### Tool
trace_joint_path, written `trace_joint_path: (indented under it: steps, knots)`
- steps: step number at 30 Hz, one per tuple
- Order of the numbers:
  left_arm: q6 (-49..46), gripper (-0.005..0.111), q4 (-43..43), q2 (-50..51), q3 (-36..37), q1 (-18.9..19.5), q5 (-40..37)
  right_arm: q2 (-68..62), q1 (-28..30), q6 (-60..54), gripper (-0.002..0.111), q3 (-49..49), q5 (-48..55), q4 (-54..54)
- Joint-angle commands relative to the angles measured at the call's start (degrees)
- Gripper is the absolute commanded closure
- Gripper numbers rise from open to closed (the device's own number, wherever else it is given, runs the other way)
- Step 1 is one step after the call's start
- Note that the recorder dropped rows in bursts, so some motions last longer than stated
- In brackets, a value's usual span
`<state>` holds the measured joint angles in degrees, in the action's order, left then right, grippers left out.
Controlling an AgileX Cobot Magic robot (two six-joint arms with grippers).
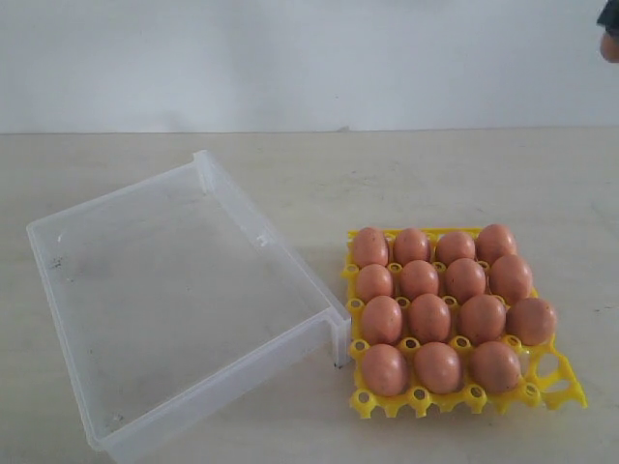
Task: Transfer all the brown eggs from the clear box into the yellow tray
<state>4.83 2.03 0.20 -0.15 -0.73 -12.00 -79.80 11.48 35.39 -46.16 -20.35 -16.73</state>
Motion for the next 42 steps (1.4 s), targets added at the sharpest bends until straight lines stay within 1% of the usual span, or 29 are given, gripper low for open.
trace_joint_path:
  steps: [1, 3, 5, 9, 11, 12, 13, 15, 17, 19, 22, 28, 32, 34, 38, 39, 42]
  knots:
    - [0.1, 0.103, 0.1, -0.2, 0.1, 0.1, 0.2, -2.8, 0.0, 29.6, 0.108, -2.7, -21.0, -24.4]
    - [0.1, 0.103, 0.1, -0.2, 0.1, 0.1, 0.2, -3.7, 0.0, 38.0, 0.108, -3.7, -35.0, -38.7]
    - [0.1, 0.103, 0.1, -0.2, 0.1, 0.1, 0.2, -4.2, 0.0, 40.5, 0.108, -4.3, -41.8, -52.4]
    - [0.1, 0.103, 0.1, -0.2, 0.1, 0.1, 0.1, -4.3, 0.3, 46.1, 0.108, -3.1, -40.5, -74.0]
    - [0.1, 0.103, 0.1, -0.2, 0.1, 0.1, 0.1, -4.3, 1.6, 47.8, 0.108, -1.7, -42.2, -79.7]
    - [0.1, 0.103, 0.1, -0.2, 0.1, 0.1, 0.1, -4.3, 3.2, 48.1, 0.108, -0.7, -44.3, -81.8]
    - [0.1, 0.103, 0.1, -0.2, 0.1, 0.1, 0.1, -4.3, 5.0, 48.1, 0.108, 0.4, -46.5, -83.2]
    - [0.1, 0.103, 0.1, -0.2, 0.1, 0.1, 0.1, -4.3, 10.5, 47.5, 0.108, 2.9, -49.6, -81.9]
    - [0.1, 0.103, 0.1, -0.2, 0.1, 0.1, 0.1, -4.3, 14.9, 44.1, 0.108, 5.6, -49.6, -78.7]
    - [0.1, 0.103, 0.1, -0.2, 0.1, 0.1, 0.1, -4.3, 17.5, 41.4, 0.108, 7.5, -49.6, -78.4]
    - [0.1, 0.103, 0.1, -0.2, 0.1, 0.1, 0.1, -4.3, 17.9, 34.2, 0.108, 9.8, -49.6, -83.2]
    - [0.1, 0.103, 0.1, -0.2, 0.1, 0.1, 0.1, -4.2, 17.7, 20.9, 0.108, 13.6, -43.5, -83.2]
    - [0.1, 0.103, 0.1, -0.2, 0.1, 0.1, 0.1, -4.1, 18.5, 20.8, 0.108, 13.5, -38.0, -83.2]
    - [0.1, 0.103, 0.1, -0.2, 0.1, 0.1, 0.1, -4.1, 20.2, 20.8, 0.108, 13.5, -39.5, -83.2]
    - [0.1, 0.103, 0.1, -0.2, 0.1, 0.1, 0.1, -4.1, 24.3, 19.2, 0.108, 14.4, -47.1, -83.2]
    - [0.1, 0.103, 0.1, -0.2, 0.1, 0.1, 0.1, -4.1, 24.7, 15.6, 0.108, 16.0, -49.6, -83.2]
    - [0.1, 0.103, 0.1, -0.2, 0.1, 0.1, 0.1, -4.1, 24.7, 12.5, 0.108, 21.4, -49.5, -83.2]
